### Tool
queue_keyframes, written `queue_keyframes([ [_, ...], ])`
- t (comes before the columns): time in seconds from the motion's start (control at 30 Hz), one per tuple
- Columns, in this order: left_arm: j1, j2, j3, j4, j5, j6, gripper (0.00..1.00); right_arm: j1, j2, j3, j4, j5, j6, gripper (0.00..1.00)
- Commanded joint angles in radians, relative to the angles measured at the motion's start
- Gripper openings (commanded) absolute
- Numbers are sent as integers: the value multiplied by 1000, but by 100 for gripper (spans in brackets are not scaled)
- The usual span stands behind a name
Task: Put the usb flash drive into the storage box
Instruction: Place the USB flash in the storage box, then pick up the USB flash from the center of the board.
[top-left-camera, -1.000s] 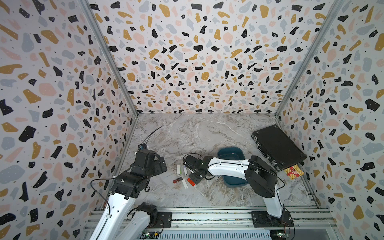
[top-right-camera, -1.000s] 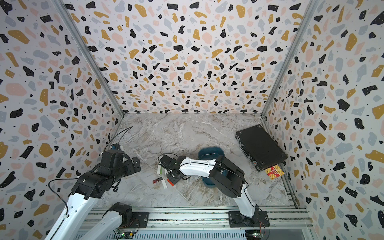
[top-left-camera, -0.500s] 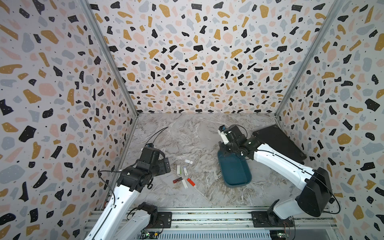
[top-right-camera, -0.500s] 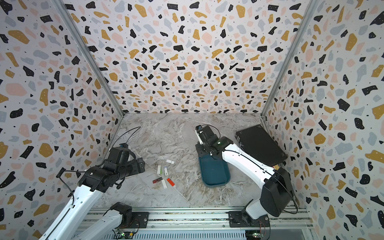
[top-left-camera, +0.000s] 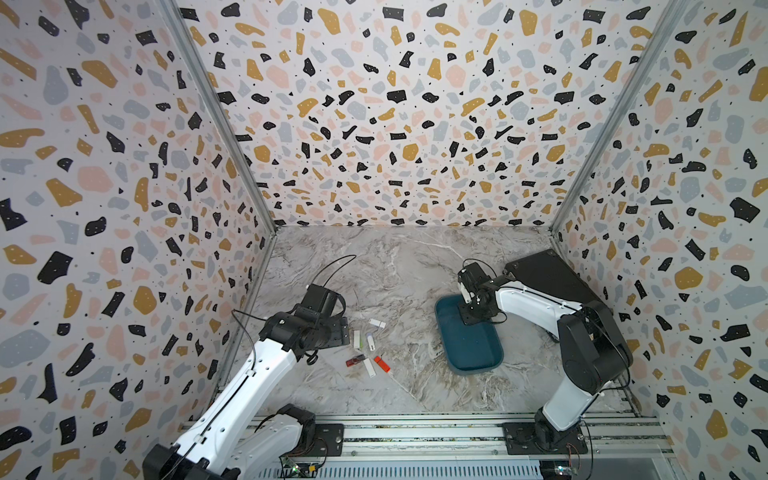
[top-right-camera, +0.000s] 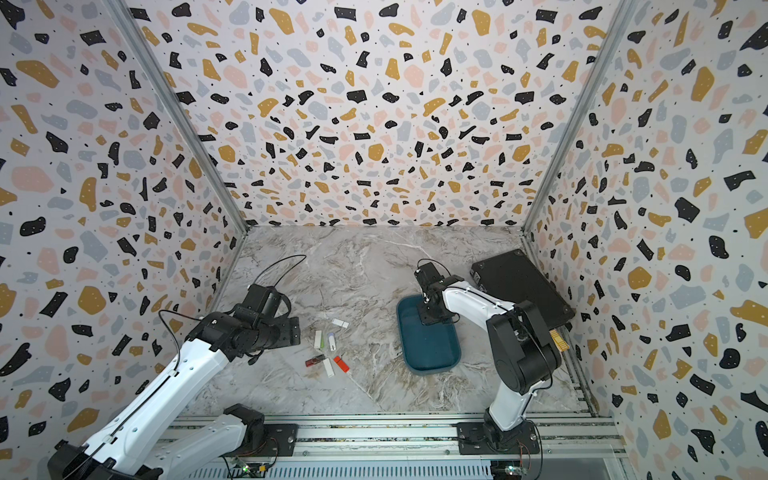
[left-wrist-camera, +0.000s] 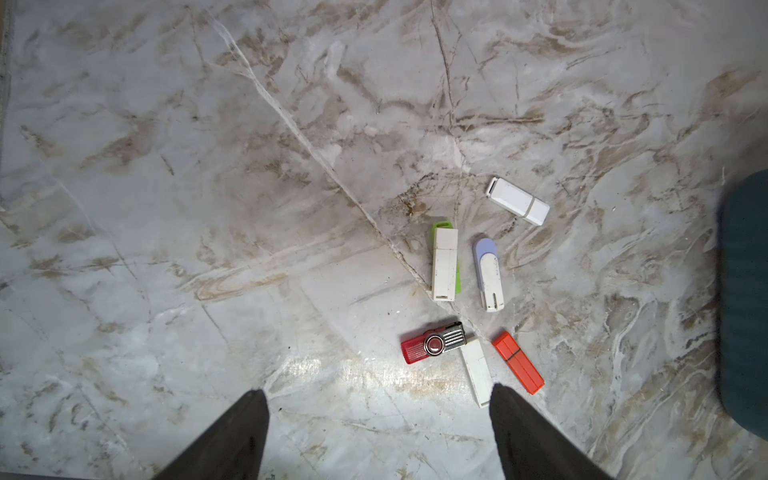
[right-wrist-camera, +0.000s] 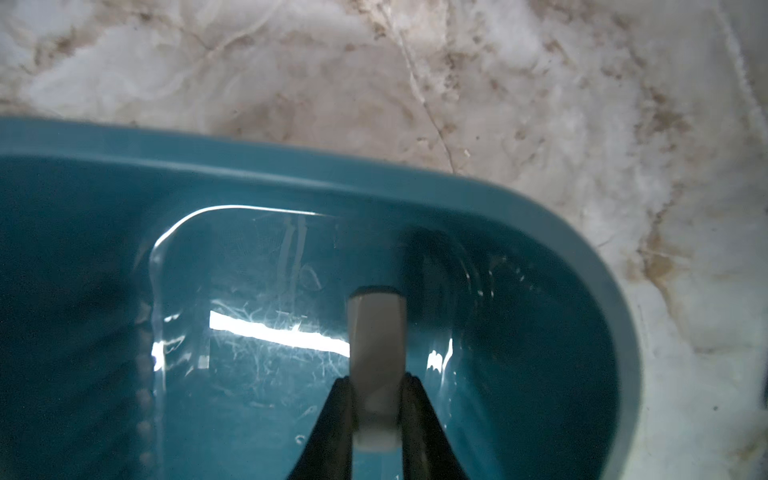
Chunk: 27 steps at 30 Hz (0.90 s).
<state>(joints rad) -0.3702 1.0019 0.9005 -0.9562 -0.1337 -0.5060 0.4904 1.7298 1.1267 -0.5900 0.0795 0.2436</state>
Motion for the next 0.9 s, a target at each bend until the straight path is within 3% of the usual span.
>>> queue_keyframes([
  [0.0,-8,24,12,18,-2,-31,85,-18,-2,49,2,24,17,20],
  [0.13,-14,63,-8,57,4,-77,83,-21,-38,54,-1,-30,21,46],
  [0.2,-20,66,-47,117,43,-98,80,-22,-90,48,-16,-50,28,51],
  [0.5,-46,160,-187,330,72,-122,66,-17,-334,-79,57,-217,44,51],
  [0.87,-60,309,-194,454,95,-89,59,-18,-298,-81,67,-241,40,50],
])
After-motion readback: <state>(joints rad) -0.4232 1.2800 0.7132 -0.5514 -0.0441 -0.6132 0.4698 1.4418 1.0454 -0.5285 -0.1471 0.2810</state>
